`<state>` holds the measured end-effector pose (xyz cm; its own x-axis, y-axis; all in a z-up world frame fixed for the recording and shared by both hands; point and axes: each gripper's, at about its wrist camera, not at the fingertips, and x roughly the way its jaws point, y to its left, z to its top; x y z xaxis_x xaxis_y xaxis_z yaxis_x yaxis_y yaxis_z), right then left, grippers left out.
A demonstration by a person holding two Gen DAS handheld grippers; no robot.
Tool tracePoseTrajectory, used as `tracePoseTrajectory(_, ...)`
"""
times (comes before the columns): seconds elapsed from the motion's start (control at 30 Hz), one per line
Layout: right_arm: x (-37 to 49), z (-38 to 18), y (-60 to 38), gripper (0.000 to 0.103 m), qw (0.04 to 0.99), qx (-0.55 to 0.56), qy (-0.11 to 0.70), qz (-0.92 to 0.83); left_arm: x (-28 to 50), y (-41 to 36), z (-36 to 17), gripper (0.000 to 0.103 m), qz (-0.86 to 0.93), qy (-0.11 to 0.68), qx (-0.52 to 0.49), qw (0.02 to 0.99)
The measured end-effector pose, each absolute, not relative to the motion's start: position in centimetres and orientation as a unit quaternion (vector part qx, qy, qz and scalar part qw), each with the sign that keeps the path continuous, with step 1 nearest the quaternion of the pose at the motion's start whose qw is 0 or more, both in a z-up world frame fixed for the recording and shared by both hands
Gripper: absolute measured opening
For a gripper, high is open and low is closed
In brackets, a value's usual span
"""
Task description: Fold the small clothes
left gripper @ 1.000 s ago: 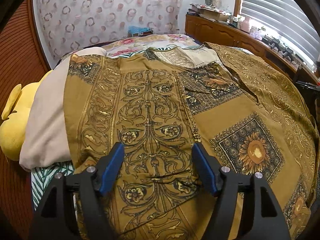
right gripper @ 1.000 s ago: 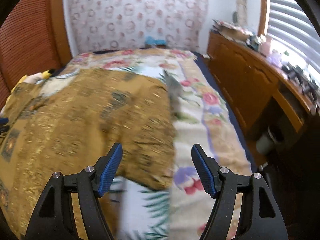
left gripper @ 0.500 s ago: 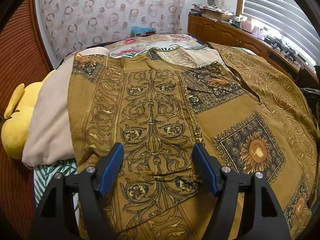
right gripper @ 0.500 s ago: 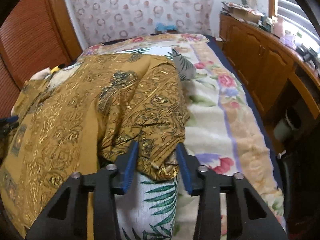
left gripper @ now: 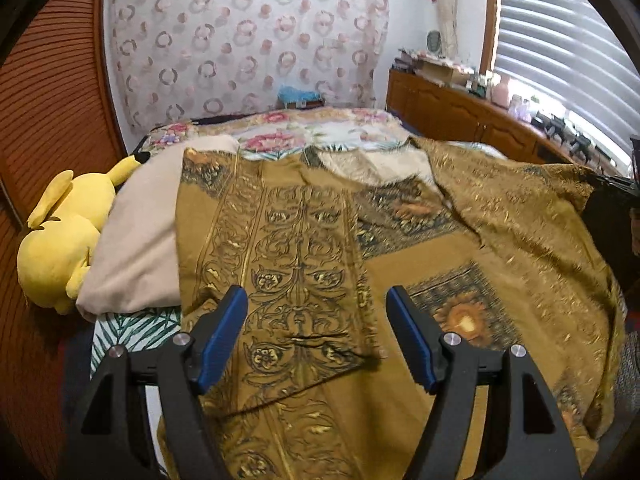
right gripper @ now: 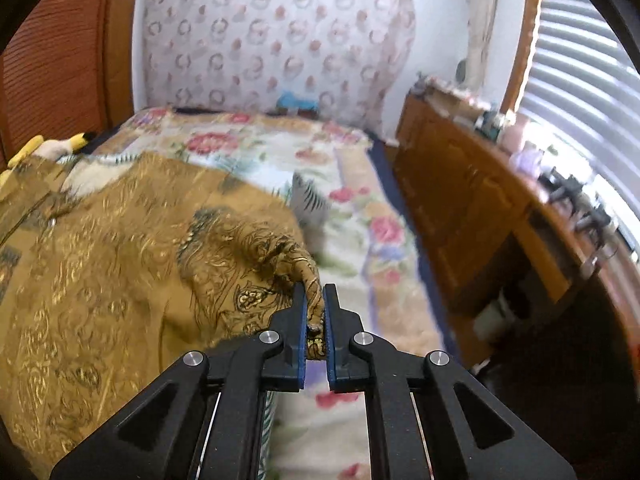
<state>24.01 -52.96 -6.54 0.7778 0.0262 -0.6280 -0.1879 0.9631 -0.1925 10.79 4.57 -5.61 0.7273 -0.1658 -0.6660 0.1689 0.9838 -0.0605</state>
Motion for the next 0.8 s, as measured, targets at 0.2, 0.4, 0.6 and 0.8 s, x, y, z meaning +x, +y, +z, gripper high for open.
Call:
tracePoseTrajectory(0.2,24.4,-3.6,-49.4,0.004,0.942,-0.147,0.289,0.085,9.6,3.8,-4.4,0.072,-0.102,0.338,-0.016,0.936)
tracePoseTrajectory(0.4,23.3,-3.9,-43.0,0.004,0.929,-0.148,0.284,0.187,8.7,2.8,-3.9,0.072,-0.109,0.326,-0.023,0.939)
tracePoseTrajectory(0.6,21.6,-8.4,-38.3,0.005,0.901,-0.172,0.320,0.238,8.2,1.9,-3.9,0.072,-0.114,0.323,-0.017,0.939)
tracePoseTrajectory(0.8,21.3,-10.2,-37.5,0.015,0.900,-0.145,0.336,0.237,7.8,1.3,-3.9,0.072,-0.118,0.317,-0.022,0.941)
